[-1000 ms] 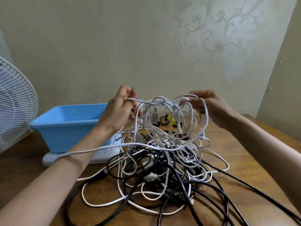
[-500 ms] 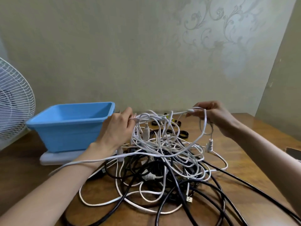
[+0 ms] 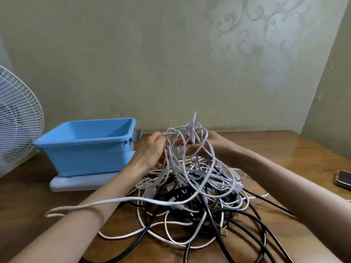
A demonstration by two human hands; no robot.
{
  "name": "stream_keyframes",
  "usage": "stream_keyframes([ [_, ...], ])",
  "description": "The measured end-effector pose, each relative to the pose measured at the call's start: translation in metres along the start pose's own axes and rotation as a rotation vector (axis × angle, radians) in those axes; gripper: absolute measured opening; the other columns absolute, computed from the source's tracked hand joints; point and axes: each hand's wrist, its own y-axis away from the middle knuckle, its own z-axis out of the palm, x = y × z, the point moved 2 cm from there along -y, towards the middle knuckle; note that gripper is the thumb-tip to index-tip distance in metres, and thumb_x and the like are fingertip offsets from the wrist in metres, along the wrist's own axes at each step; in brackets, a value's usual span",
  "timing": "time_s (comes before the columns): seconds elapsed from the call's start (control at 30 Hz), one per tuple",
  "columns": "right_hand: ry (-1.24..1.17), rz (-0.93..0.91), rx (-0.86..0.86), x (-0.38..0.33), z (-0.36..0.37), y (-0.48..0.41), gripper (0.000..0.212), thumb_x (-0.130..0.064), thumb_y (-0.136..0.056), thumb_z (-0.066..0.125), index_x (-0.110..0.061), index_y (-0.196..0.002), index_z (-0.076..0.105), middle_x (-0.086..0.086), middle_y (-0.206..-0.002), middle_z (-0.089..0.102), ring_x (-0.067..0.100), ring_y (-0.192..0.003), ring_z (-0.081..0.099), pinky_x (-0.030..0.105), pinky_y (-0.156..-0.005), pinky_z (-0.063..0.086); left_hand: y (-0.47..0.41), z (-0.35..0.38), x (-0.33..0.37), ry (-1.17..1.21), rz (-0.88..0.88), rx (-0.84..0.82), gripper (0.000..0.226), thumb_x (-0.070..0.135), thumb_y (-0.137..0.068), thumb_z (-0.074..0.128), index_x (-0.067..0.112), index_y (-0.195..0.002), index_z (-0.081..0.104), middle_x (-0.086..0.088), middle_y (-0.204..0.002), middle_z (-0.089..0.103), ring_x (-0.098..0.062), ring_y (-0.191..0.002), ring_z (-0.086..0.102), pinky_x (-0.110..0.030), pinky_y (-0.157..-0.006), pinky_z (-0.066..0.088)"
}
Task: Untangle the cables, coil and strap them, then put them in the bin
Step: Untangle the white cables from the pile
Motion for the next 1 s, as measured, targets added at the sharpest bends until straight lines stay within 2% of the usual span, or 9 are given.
stream_keyframes([
  [0.1,0.032,-0.038,0.040,0.001,0.004,-0.002,0.021,-0.007,-0.080,0.072,-0.017,-0.098,0.071,0.009,-0.100,0.072,0.024,-0.094,0.069,0.033,-0.085,0.057,0.003,0.001,0.001,0.013,-0.002,0.072,0.029,0.035,-0.097,0.037,0.015,-0.078,0.047,-0.004,-0.070,0.054,-0.035,-0.081,0.059,-0.053,-0.078,0.052],
  [0.2,0.039,-0.035,0.101,0.007,0.005,-0.007,0.013,-0.016,-0.083,0.073,-0.016,-0.096,0.071,0.001,-0.090,0.072,0.010,-0.078,0.069,0.017,-0.067,0.054,0.009,0.003,0.003,-0.037,0.086,0.167,0.020,0.029,-0.097,0.042,0.014,-0.083,0.045,0.000,-0.066,0.050,-0.027,-0.069,0.055,-0.042,-0.066,0.049],
  [0.3,0.050,-0.002,0.090,0.012,0.009,-0.013,0.022,-0.023,-0.081,0.075,-0.010,-0.099,0.072,0.006,-0.091,0.073,0.018,-0.082,0.069,0.027,-0.074,0.057,0.016,0.006,0.005,-0.182,0.231,0.207,0.016,0.021,-0.097,0.045,0.014,-0.083,0.043,-0.005,-0.070,0.051,-0.022,-0.058,0.050,-0.031,-0.052,0.037],
  [0.47,0.055,0.027,0.048,0.021,0.012,-0.016,0.041,-0.039,-0.063,0.081,-0.007,-0.088,0.072,0.017,-0.085,0.069,0.027,-0.077,0.063,0.040,-0.076,0.055,0.033,0.005,-0.003,-0.481,0.546,0.404,0.009,0.008,-0.083,0.059,0.009,-0.086,0.050,-0.004,-0.097,0.043,-0.013,-0.075,0.047,-0.016,-0.059,0.037],
  [0.6,0.014,-0.008,0.017,0.022,0.012,-0.013,0.022,-0.024,-0.082,0.074,-0.015,-0.063,0.065,-0.006,-0.056,0.058,0.007,-0.053,0.050,0.020,-0.054,0.043,0.046,0.007,-0.021,-0.398,0.838,0.301,0.012,0.005,-0.083,0.057,0.008,-0.093,0.052,-0.005,-0.095,0.050,-0.012,-0.086,0.050,-0.024,-0.072,0.049],
  [0.67,-0.056,-0.029,0.018,0.023,0.009,-0.010,0.025,-0.017,-0.089,0.065,-0.018,-0.063,0.063,-0.010,-0.053,0.059,0.002,-0.050,0.052,0.016,-0.052,0.043,0.051,0.009,-0.028,-0.357,0.847,0.144,0.018,0.007,-0.083,0.054,0.006,-0.100,0.058,-0.006,-0.103,0.053,-0.013,-0.094,0.054,-0.026,-0.079,0.051],
  [0.83,-0.123,-0.043,-0.076,0.029,0.009,-0.006,0.030,-0.043,-0.071,0.071,-0.013,-0.065,0.070,-0.007,-0.062,0.063,0.007,-0.059,0.056,0.018,-0.060,0.047,0.058,0.012,-0.022,-0.236,0.679,0.043,0.029,0.021,-0.087,0.039,0.011,-0.093,0.066,0.002,-0.118,0.046,-0.004,-0.106,0.050,-0.009,-0.085,0.042],
  [0.93,-0.140,-0.028,-0.068,0.036,0.008,-0.005,0.072,-0.067,-0.054,0.079,-0.004,-0.084,0.067,0.004,-0.075,0.061,0.021,-0.069,0.053,0.031,-0.067,0.049,0.055,0.019,-0.017,-0.255,0.603,0.068,0.024,0.024,-0.089,0.040,0.013,-0.088,0.062,0.000,-0.118,0.047,-0.001,-0.104,0.048,-0.002,-0.085,0.036],
  [1.0,-0.165,-0.008,-0.055,0.038,0.009,-0.003,0.068,-0.064,-0.062,0.078,-0.003,-0.090,0.064,0.012,-0.082,0.058,0.027,-0.075,0.049,0.041,-0.072,0.046,0.055,0.022,-0.013,-0.197,0.541,0.071,0.013,0.015,-0.091,0.048,0.012,-0.087,0.060,0.001,-0.117,0.052,0.001,-0.104,0.050,-0.001,-0.085,0.035],
])
